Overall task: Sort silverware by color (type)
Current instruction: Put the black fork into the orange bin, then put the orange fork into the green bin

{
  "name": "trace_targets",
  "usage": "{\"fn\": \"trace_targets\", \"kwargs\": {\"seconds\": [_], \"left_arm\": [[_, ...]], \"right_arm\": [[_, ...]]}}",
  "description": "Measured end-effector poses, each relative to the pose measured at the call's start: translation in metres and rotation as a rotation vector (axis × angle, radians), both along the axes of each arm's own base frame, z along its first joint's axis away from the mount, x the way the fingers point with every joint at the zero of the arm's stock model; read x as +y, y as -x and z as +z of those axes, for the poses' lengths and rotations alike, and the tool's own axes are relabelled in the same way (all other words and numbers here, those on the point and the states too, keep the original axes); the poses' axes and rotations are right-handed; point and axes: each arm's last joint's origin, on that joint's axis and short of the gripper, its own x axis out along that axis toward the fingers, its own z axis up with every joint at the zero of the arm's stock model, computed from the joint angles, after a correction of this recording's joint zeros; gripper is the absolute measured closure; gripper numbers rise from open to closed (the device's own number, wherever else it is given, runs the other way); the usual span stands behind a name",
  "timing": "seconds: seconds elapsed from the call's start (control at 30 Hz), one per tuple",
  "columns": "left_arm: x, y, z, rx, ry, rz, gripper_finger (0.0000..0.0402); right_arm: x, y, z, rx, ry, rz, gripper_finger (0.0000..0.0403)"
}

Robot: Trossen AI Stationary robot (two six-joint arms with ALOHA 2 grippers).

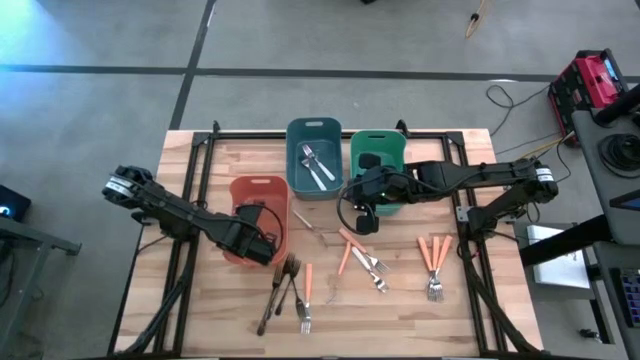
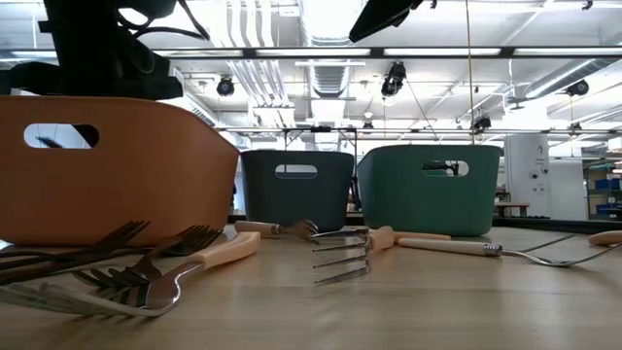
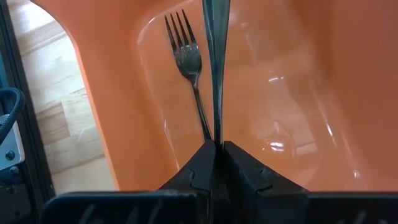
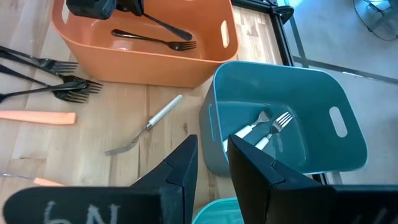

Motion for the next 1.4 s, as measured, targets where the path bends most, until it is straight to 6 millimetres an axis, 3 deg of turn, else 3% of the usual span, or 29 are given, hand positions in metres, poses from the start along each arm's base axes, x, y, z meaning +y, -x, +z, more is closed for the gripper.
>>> {"fn": "trace_targets", "kwargs": {"seconds": [0.77,1.4], "left_arm": [[0.0,0.0,0.0,0.015,-0.008,-0.034,0.0388],[0.004,0.007,0.017,-0.054,-0.038,-0.088,0.0388]], "right_arm": [[0.0,0.0,0.0,-0.002,0.0,0.0,0.0323],[0.0,-0.001,-0.012,0.013,-0.005,-0.005,0.0323]]}}
